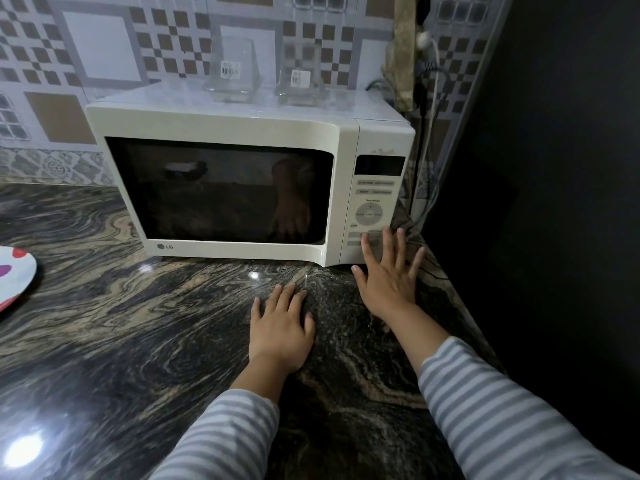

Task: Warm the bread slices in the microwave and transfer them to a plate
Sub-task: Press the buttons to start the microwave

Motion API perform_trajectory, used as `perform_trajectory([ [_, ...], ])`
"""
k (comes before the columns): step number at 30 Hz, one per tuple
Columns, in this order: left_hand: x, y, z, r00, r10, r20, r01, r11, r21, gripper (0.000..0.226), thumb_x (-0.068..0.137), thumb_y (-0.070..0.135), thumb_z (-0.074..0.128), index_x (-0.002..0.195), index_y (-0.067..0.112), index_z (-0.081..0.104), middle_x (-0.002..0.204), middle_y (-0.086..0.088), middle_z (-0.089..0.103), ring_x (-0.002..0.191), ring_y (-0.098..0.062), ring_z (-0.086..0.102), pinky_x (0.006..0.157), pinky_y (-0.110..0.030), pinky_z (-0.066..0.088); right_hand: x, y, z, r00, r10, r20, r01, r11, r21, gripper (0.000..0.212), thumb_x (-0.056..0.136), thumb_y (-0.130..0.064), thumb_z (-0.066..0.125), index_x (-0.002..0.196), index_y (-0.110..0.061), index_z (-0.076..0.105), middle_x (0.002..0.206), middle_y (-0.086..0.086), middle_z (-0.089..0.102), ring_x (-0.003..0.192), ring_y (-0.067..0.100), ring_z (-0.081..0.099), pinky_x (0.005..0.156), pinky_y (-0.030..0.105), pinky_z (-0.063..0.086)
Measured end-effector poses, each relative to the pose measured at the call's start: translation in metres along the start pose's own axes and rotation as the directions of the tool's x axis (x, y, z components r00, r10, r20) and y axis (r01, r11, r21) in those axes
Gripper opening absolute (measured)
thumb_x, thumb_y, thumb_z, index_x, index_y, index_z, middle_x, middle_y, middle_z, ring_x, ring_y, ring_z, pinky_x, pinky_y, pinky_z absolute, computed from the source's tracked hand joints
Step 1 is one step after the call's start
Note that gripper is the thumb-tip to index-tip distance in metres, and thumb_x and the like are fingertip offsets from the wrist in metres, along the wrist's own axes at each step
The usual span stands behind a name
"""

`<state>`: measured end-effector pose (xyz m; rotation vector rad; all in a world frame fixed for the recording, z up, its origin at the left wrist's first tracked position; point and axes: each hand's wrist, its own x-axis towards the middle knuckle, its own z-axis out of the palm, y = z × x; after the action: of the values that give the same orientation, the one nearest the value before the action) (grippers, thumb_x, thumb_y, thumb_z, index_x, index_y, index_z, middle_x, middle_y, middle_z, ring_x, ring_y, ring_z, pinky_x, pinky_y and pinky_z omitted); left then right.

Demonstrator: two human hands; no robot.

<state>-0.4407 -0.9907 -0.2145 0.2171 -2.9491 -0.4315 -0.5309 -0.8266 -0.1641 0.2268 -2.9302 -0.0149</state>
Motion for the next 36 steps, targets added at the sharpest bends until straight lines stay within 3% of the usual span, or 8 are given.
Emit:
perform_trajectory([
  [8,0.003,0.0,-0.013,1.0,0.006,0.007,-0.004,0.985,-0.174,0.06,0.098,0.039,0.037,0.151,0.036,0.009,0.16,0.007,0.014,0.148,-0.015,0.004,0.119,-0.046,0.005,-0.011,0.004,-0.021,0.995,-0.101,-0.007,0.101,0.993,0.065,0.07,0.099,-0.053,0.024,0.148,-0.032,-0.022,0.151,0.004,-0.039,0.138,0.026,-0.037,0.112,0.058,-0.015],
  [14,0.045,0.027,-0.054,0.948,0.219,-0.233,-0.302,0.853,-0.425,0.074,0.095,0.018,0.05,0.152,0.034,0.005,0.157,0.0,0.024,0.142,-0.02,0.024,0.113,-0.041,0.03,0.009,0.011,-0.071,0.966,-0.207,-0.154,0.21,0.978,0.002,0.088,0.097,-0.05,0.039,0.138,-0.027,-0.035,0.145,0.004,-0.047,0.137,0.027,-0.039,0.113,0.059,-0.013],
  [19,0.076,0.048,-0.079,0.876,0.277,-0.395,-0.447,0.773,-0.449,0.079,0.094,0.012,0.05,0.153,0.032,0.001,0.154,-0.001,0.027,0.138,-0.018,0.032,0.11,-0.03,0.031,0.031,0.008,-0.094,0.922,-0.267,-0.279,0.264,0.963,-0.05,0.102,0.09,-0.046,0.056,0.142,-0.026,-0.03,0.148,0.003,-0.041,0.139,0.027,-0.035,0.112,0.056,-0.017],
  [22,0.085,0.055,-0.08,0.863,0.307,-0.402,-0.478,0.754,-0.45,0.08,0.095,0.009,0.048,0.152,0.033,-0.003,0.151,-0.003,0.029,0.131,-0.016,0.039,0.097,-0.022,0.037,0.045,0.005,-0.098,0.905,-0.289,-0.313,0.274,0.957,-0.091,0.107,0.087,-0.045,0.061,0.145,-0.023,-0.026,0.149,0.005,-0.038,0.14,0.027,-0.032,0.112,0.054,-0.016],
  [26,0.095,0.055,-0.076,0.856,0.279,-0.435,-0.478,0.746,-0.464,0.081,0.096,0.01,0.047,0.148,0.042,-0.007,0.132,-0.002,0.036,0.099,-0.018,0.054,0.083,-0.038,0.052,0.06,0.002,-0.095,0.89,-0.31,-0.334,0.278,0.95,-0.14,0.117,0.08,-0.046,0.07,0.148,-0.017,-0.022,0.154,0.011,-0.03,0.142,0.033,-0.026,0.116,0.058,-0.005],
  [28,0.102,0.052,-0.072,0.852,0.257,-0.455,-0.474,0.748,-0.465,0.082,0.096,0.01,0.047,0.146,0.046,-0.007,0.126,0.0,0.038,0.096,-0.017,0.054,0.083,-0.039,0.052,0.065,0.002,-0.089,0.874,-0.317,-0.369,0.278,0.948,-0.157,0.123,0.074,-0.045,0.075,0.149,-0.016,-0.018,0.156,0.012,-0.023,0.143,0.034,-0.023,0.116,0.058,-0.002],
  [33,0.117,0.05,-0.071,0.846,0.23,-0.48,-0.471,0.743,-0.475,0.087,0.094,0.006,0.049,0.145,0.05,-0.006,0.109,0.004,0.044,0.083,-0.012,0.053,0.075,-0.027,0.048,0.076,0.004,-0.078,0.833,-0.34,-0.436,0.291,0.94,-0.178,0.127,0.07,-0.04,0.08,0.149,-0.014,-0.015,0.157,0.014,-0.016,0.141,0.037,-0.024,0.114,0.057,-0.004],
  [36,0.122,0.052,-0.069,0.849,0.237,-0.472,-0.474,0.734,-0.485,0.095,0.092,0.0,0.051,0.142,0.054,-0.009,0.098,0.008,0.05,0.078,-0.001,0.046,0.07,-0.008,0.037,0.077,0.005,-0.077,0.815,-0.359,-0.455,0.296,0.933,-0.205,0.126,0.069,-0.042,0.08,0.149,-0.012,-0.013,0.157,0.017,-0.012,0.143,0.038,-0.016,0.115,0.056,-0.006],
])
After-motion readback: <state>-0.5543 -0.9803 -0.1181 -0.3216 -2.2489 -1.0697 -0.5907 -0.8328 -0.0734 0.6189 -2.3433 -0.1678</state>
